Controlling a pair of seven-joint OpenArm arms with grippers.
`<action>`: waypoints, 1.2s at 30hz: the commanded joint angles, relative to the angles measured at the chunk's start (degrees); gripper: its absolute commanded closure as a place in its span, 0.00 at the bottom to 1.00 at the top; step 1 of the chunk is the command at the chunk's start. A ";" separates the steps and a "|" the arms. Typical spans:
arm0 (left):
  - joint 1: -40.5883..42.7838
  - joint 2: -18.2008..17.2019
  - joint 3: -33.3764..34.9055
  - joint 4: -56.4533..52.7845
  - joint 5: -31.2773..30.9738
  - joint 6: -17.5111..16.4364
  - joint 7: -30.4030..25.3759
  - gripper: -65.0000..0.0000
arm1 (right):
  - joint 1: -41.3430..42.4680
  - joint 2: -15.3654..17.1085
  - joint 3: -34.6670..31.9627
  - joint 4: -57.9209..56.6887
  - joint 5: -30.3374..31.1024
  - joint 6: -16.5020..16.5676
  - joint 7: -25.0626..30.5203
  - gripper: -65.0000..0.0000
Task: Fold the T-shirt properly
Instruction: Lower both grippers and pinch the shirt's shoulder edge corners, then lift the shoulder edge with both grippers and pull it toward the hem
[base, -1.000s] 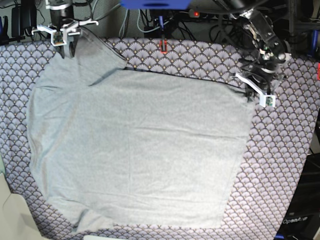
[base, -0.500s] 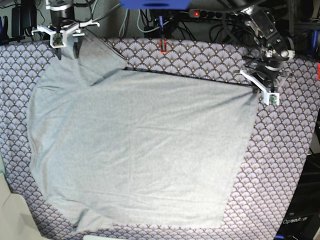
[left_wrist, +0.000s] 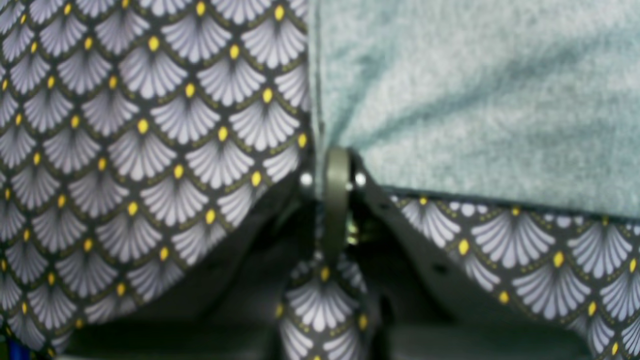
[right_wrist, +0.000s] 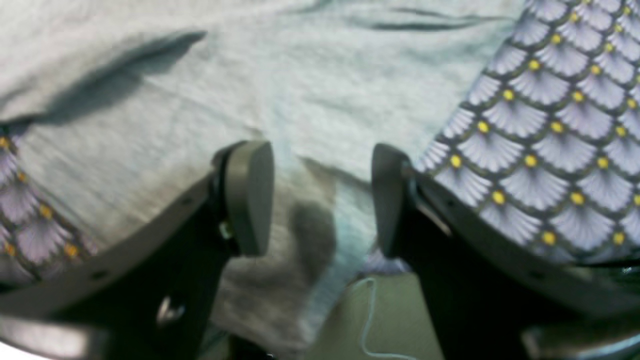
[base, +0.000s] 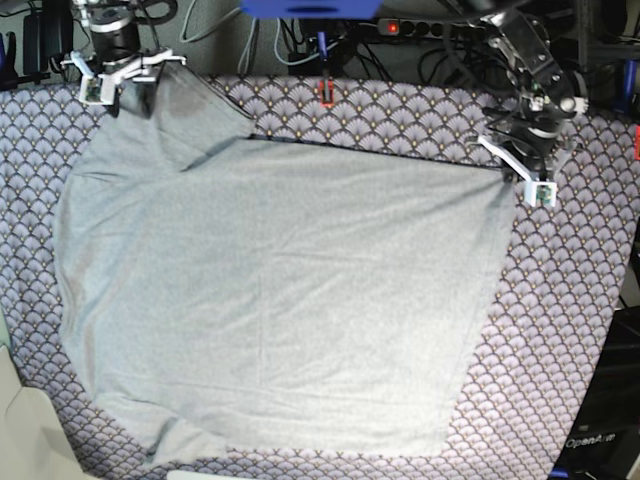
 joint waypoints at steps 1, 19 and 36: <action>-0.30 -0.39 0.03 0.94 -0.37 0.29 -1.12 1.00 | -0.47 0.60 0.22 0.73 1.32 0.28 1.05 0.49; -0.21 -0.39 0.03 1.12 -0.37 0.29 -1.12 1.00 | 0.85 0.08 8.39 -3.66 6.77 7.14 -2.11 0.49; -0.21 -0.39 -0.14 1.12 -0.37 0.29 -1.12 1.00 | 0.85 -2.21 1.71 -3.66 6.68 7.23 -2.20 0.60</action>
